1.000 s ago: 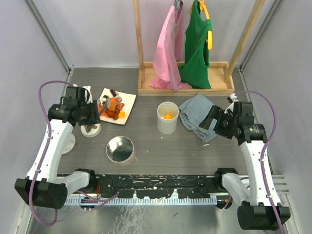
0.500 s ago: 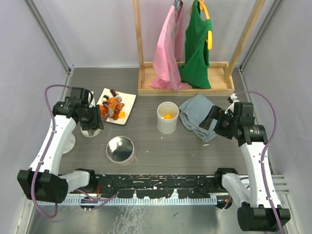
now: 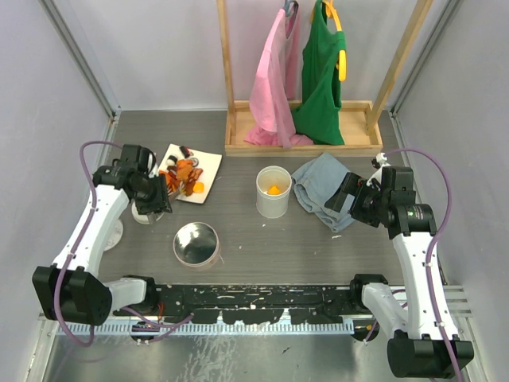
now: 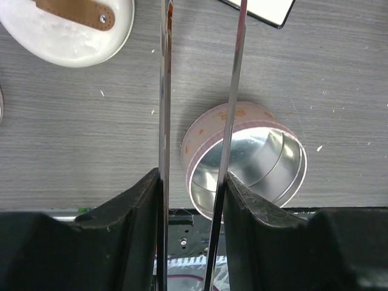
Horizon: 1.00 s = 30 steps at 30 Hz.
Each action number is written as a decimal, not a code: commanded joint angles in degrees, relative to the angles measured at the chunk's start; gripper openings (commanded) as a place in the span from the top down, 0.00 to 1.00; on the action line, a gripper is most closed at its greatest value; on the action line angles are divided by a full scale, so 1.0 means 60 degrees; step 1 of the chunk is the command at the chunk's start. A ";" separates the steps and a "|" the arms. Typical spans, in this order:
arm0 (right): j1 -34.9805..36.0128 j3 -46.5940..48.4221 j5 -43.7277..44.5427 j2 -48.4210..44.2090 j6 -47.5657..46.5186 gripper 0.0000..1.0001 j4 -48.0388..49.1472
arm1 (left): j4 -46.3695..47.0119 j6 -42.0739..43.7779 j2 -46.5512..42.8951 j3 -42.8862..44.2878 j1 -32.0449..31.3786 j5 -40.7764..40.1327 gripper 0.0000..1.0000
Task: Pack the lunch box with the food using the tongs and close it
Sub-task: Pick up the fake food from the plate.
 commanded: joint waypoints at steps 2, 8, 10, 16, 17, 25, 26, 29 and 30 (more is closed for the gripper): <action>0.0048 0.0096 0.0117 -0.0064 -0.0152 0.01 0.0323 | 0.1037 -0.0263 0.0140 0.0031 0.0051 0.0174 0.58; 0.0048 0.0095 0.0132 -0.0017 -0.0154 0.01 0.0330 | 0.1195 -0.0298 0.0326 0.0022 0.0051 0.0149 0.62; 0.0047 0.0106 0.0132 0.0004 -0.0155 0.01 0.0330 | 0.1194 -0.0284 0.0305 -0.0021 0.0044 0.0094 0.63; 0.0049 0.0169 0.0110 0.0067 -0.0152 0.01 0.0330 | 0.1088 -0.0237 0.0050 -0.0175 0.0051 -0.0128 0.71; 0.0048 0.0174 0.0096 0.0080 -0.0156 0.01 0.0330 | 0.1093 -0.0237 -0.0009 -0.0212 0.0051 -0.0163 0.73; 0.0048 0.0190 0.0001 0.0106 -0.0152 0.01 0.0294 | 0.0990 -0.0194 -0.0617 -0.0333 0.0051 -0.0339 0.81; 0.0046 0.0193 0.0000 0.0109 -0.0152 0.01 0.0280 | 0.0975 -0.0204 -0.0673 -0.0342 0.0051 -0.0363 0.82; 0.0048 0.0193 0.0013 0.0092 -0.0160 0.01 0.0262 | 0.0968 -0.0178 -0.0785 -0.0351 0.0051 -0.0369 0.83; 0.0048 0.0179 0.0015 0.0062 -0.0142 0.01 0.0258 | 0.0974 -0.0178 -0.0814 -0.0352 0.0051 -0.0374 0.83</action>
